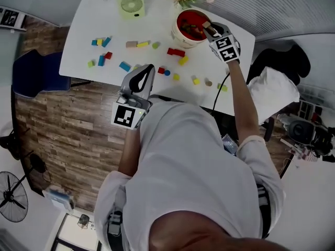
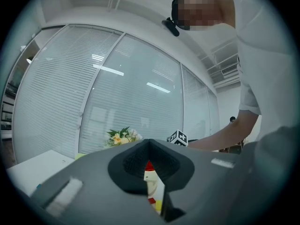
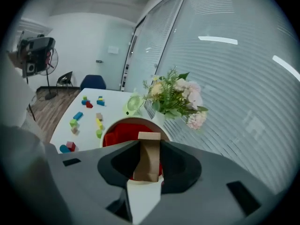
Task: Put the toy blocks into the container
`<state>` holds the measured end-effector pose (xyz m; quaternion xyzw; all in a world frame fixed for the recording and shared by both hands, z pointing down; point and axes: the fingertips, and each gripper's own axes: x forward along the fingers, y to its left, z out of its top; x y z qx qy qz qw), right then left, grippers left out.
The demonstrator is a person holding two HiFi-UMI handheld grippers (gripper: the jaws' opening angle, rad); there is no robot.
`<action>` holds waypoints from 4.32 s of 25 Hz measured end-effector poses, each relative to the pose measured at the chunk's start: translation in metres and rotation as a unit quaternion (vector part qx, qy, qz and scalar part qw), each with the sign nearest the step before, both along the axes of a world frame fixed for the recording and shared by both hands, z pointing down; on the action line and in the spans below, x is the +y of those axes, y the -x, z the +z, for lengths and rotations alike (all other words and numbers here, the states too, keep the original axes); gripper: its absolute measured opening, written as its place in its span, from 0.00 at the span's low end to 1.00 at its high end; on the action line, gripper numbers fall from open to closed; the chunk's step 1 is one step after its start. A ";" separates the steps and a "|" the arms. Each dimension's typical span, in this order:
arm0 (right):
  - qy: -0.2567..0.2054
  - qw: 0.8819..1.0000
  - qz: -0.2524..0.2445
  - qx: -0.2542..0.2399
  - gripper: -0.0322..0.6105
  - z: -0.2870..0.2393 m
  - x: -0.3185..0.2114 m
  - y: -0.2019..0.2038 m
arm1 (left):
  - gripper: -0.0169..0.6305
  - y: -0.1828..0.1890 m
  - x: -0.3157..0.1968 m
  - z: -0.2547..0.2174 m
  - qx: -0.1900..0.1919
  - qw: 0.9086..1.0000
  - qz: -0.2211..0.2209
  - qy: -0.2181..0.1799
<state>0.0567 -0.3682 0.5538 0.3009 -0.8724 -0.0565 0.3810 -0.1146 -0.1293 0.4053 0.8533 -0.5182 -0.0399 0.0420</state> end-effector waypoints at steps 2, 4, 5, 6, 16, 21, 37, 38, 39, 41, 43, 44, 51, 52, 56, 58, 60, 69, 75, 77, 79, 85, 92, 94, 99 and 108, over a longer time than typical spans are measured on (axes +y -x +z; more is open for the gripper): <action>0.011 0.999 -0.025 0.033 0.25 0.015 -0.006 0.011 | 0.02 0.005 0.006 0.001 0.001 1.000 -0.016 0.002; 0.024 0.996 -0.053 0.069 0.25 0.032 -0.012 0.021 | 0.02 0.010 0.011 0.001 0.008 0.999 -0.035 0.004; 0.031 0.993 -0.069 0.089 0.25 0.042 -0.014 0.025 | 0.02 0.012 0.014 0.000 0.011 0.999 -0.045 0.005; 0.037 0.990 -0.084 0.108 0.25 0.051 -0.015 0.029 | 0.02 0.015 0.017 0.000 0.012 0.998 -0.054 0.006; 0.072 0.955 -0.158 0.240 0.26 0.096 -0.020 0.046 | 0.02 0.035 0.051 -0.001 0.006 0.992 -0.121 0.016; 0.077 0.949 -0.166 0.257 0.28 0.103 -0.020 0.048 | 0.02 0.037 0.061 0.001 0.003 0.991 -0.131 0.022; 0.060 0.987 -0.093 0.121 0.14 0.050 -0.011 0.040 | 0.02 0.029 0.054 -0.003 -0.005 0.995 -0.099 0.011; 0.059 0.989 -0.084 0.103 0.12 0.043 -0.009 0.037 | 0.02 0.027 0.052 -0.003 -0.006 0.995 -0.095 0.010; 0.058 0.992 -0.075 0.084 0.08 0.036 -0.006 0.034 | 0.02 0.025 0.050 -0.004 -0.005 0.996 -0.090 0.008; 0.058 0.996 -0.056 0.044 0.06 0.022 0.002 0.030 | 0.02 0.022 0.045 -0.006 -0.005 0.997 -0.079 0.006; 0.058 0.997 -0.042 0.005 0.05 0.009 0.011 0.027 | 0.02 0.019 0.040 -0.008 -0.007 0.998 -0.067 0.004; 0.057 0.998 -0.035 -0.013 0.05 0.003 0.016 0.025 | 0.02 0.017 0.038 -0.008 -0.010 0.998 -0.060 0.002; 0.045 0.990 0.006 -0.136 0.05 -0.042 0.058 0.008 | 0.02 -0.006 0.015 -0.007 -0.038 0.999 0.000 -0.006; 0.043 0.987 0.010 -0.153 0.05 -0.049 0.064 0.006 | 0.02 -0.010 0.011 -0.008 -0.040 0.999 0.008 -0.007; 0.026 0.977 0.029 -0.209 0.05 -0.073 0.086 -0.005 | 0.02 -0.024 -0.002 -0.007 -0.048 0.998 0.035 -0.007; 0.016 0.972 0.043 -0.229 0.05 -0.079 0.094 -0.015 | 0.02 -0.032 -0.008 -0.008 -0.051 0.998 0.047 -0.008; 0.008 0.967 0.059 -0.247 0.05 -0.083 0.101 -0.027 | 0.02 -0.039 -0.014 -0.010 -0.052 0.997 0.060 -0.010; -0.026 0.954 0.111 -0.276 0.05 -0.082 0.126 -0.087 | 0.02 -0.072 -0.034 -0.007 -0.063 0.994 0.094 -0.007; -0.014 0.953 0.164 -0.255 0.05 -0.049 0.133 -0.142 | 0.02 -0.091 -0.044 -0.005 -0.069 0.992 0.106 -0.002; -0.004 0.955 0.178 -0.239 0.06 -0.033 0.134 -0.158 | 0.02 -0.094 -0.045 -0.003 -0.073 0.992 0.106 0.001; 0.009 0.957 0.188 -0.219 0.10 -0.016 0.135 -0.172 | 0.02 -0.097 -0.046 -0.002 -0.076 0.991 0.106 0.004; 0.076 0.970 0.194 -0.125 0.30 0.053 0.134 -0.209 | 0.02 -0.099 -0.050 0.001 -0.083 0.992 0.097 0.011; 0.189 0.969 0.158 0.026 0.46 0.158 0.138 -0.239 | 0.02 -0.086 -0.047 0.001 -0.090 0.994 0.064 0.021; 0.216 0.964 0.146 0.055 0.46 0.182 0.139 -0.244 | 0.02 -0.082 -0.045 0.002 -0.088 0.994 0.054 0.025; 0.262 0.951 0.119 0.114 0.42 0.225 0.146 -0.251 | 0.02 -0.073 -0.038 0.001 -0.092 0.995 0.027 0.031; 0.224 0.961 0.157 0.025 0.27 0.198 0.129 -0.246 | 0.02 -0.064 -0.032 -0.001 -0.081 0.996 0.014 0.031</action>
